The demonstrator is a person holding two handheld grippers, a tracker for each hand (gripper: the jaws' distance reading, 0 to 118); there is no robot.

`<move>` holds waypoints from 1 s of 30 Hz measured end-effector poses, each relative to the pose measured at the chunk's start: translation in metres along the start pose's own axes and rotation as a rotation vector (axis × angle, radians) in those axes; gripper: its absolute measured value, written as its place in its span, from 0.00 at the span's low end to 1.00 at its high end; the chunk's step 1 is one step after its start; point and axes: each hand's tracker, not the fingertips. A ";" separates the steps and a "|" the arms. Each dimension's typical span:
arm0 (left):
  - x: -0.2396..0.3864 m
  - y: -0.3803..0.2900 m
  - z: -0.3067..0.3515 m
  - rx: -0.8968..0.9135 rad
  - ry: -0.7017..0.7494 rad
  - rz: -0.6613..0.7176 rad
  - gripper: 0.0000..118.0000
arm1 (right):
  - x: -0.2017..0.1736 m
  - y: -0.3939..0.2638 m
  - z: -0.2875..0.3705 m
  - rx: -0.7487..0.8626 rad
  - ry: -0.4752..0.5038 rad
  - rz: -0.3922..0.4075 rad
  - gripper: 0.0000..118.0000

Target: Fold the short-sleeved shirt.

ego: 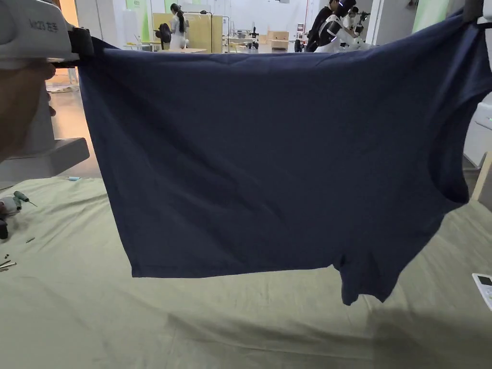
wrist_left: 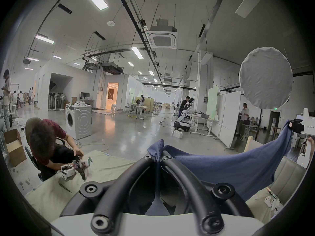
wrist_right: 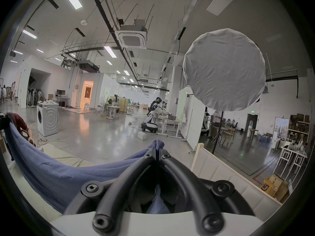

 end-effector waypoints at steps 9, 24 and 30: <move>-0.012 -0.107 -0.003 -0.143 -0.057 0.118 0.03 | -0.012 -0.113 -0.006 -0.149 0.111 -0.076 0.02; -0.032 -0.291 0.168 -0.267 -0.250 0.093 0.03 | 0.017 -0.279 0.189 -0.271 0.280 -0.093 0.02; -0.050 -0.374 0.236 -0.409 -0.280 0.121 0.03 | 0.018 -0.373 0.289 -0.446 0.294 -0.103 0.02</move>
